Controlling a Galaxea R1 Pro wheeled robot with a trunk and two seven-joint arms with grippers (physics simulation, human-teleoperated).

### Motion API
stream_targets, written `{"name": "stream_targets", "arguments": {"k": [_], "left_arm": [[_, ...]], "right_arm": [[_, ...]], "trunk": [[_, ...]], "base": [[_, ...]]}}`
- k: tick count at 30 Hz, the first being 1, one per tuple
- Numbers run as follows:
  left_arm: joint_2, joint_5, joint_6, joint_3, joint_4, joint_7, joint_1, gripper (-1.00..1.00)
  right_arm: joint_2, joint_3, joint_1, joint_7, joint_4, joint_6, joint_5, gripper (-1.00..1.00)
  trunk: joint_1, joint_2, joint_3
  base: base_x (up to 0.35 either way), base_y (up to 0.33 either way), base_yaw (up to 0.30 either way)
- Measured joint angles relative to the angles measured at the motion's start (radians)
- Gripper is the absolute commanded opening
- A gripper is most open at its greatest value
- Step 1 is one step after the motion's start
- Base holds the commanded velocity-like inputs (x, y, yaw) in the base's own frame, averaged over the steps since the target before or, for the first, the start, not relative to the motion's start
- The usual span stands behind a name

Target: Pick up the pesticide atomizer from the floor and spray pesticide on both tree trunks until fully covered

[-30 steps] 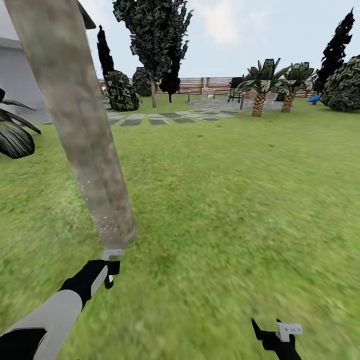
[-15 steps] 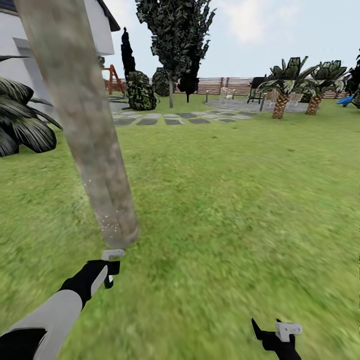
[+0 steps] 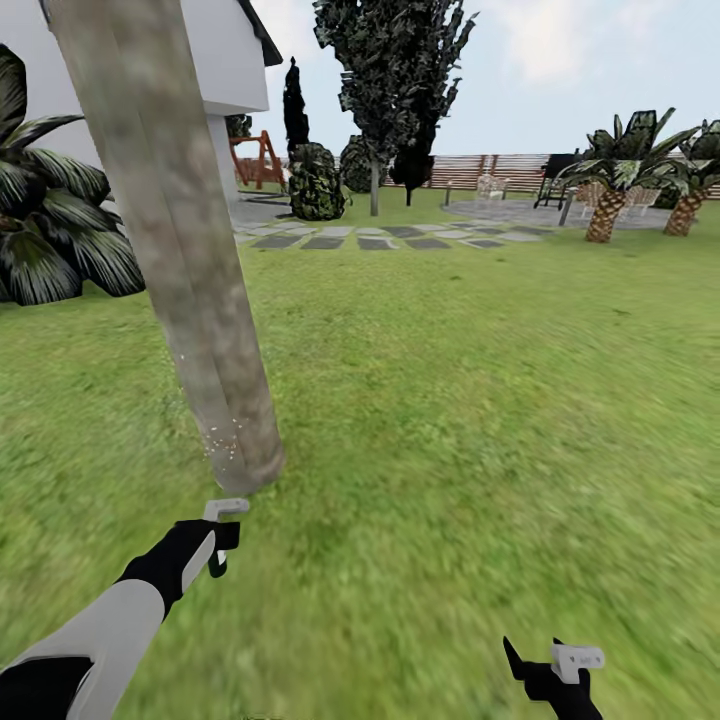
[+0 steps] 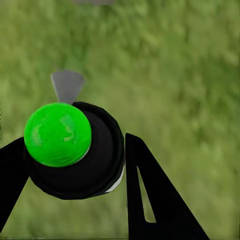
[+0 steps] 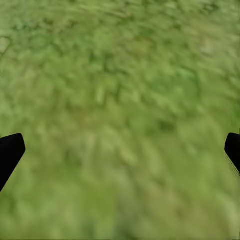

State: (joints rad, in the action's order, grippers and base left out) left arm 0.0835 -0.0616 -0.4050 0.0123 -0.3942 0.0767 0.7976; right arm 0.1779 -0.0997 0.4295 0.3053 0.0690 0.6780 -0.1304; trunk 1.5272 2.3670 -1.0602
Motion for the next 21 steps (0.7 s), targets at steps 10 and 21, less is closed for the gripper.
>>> {"name": "stream_targets", "arguments": {"k": [10,21], "left_arm": [[0.001,0.0,0.0,0.0,0.0,0.0,0.0,-1.0],[0.001,0.001,0.0,0.025,0.0,0.0,0.0,-1.0]], "right_arm": [[0.0,0.0,0.0,0.0,0.0,0.0,0.0,1.0],[0.0,0.0,0.0,0.0,0.0,0.0,0.0,1.0]], "trunk": [[0.0,0.0,0.0],[0.0,0.0,0.0]], "base": [[0.057,-0.276,0.278],[0.143,-0.253,0.266]]}}
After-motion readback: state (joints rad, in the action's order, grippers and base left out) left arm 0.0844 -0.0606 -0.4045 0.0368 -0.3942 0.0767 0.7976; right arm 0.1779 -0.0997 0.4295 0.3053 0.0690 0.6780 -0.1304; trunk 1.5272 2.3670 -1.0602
